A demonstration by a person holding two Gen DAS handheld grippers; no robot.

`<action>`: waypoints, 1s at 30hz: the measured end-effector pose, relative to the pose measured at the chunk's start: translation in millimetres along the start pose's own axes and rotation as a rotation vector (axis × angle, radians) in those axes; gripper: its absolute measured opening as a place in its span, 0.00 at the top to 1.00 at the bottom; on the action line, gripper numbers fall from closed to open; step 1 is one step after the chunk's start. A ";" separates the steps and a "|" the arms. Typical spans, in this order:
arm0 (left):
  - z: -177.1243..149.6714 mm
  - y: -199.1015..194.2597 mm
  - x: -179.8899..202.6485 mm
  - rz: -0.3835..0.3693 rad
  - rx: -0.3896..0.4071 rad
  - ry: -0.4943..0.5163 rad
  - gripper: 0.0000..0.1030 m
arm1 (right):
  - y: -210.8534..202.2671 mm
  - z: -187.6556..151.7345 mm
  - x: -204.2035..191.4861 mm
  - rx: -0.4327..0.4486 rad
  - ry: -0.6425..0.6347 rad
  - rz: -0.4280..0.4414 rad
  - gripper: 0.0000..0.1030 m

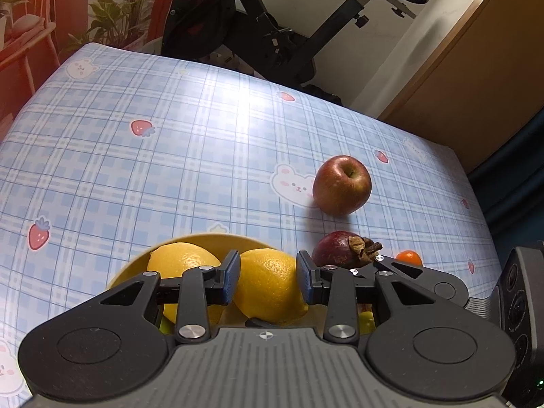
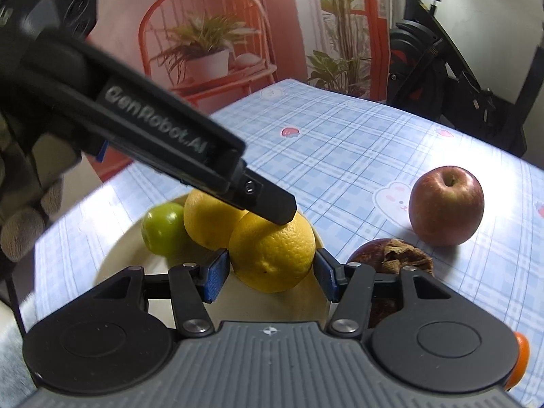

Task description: Organize fruits

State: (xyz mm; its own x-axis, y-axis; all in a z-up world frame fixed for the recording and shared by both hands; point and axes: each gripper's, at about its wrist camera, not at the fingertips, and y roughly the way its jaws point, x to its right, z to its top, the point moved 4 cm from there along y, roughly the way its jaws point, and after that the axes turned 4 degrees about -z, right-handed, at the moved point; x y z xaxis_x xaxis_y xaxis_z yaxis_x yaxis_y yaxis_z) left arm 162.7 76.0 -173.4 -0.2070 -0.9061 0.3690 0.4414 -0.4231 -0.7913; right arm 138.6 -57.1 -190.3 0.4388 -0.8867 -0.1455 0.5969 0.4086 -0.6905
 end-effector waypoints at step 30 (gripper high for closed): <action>0.4 -1.5 4.5 0.038 0.023 0.034 0.64 | -8.1 -2.5 3.3 -0.008 0.018 -0.005 0.59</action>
State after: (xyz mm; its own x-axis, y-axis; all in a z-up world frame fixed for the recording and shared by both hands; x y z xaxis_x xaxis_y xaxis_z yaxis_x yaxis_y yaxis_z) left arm 161.5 72.5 -170.3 -0.2193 -0.9212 0.3214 0.4690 -0.3884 -0.7932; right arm 133.6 -63.8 -187.0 0.4237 -0.8926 -0.1541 0.5941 0.4022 -0.6966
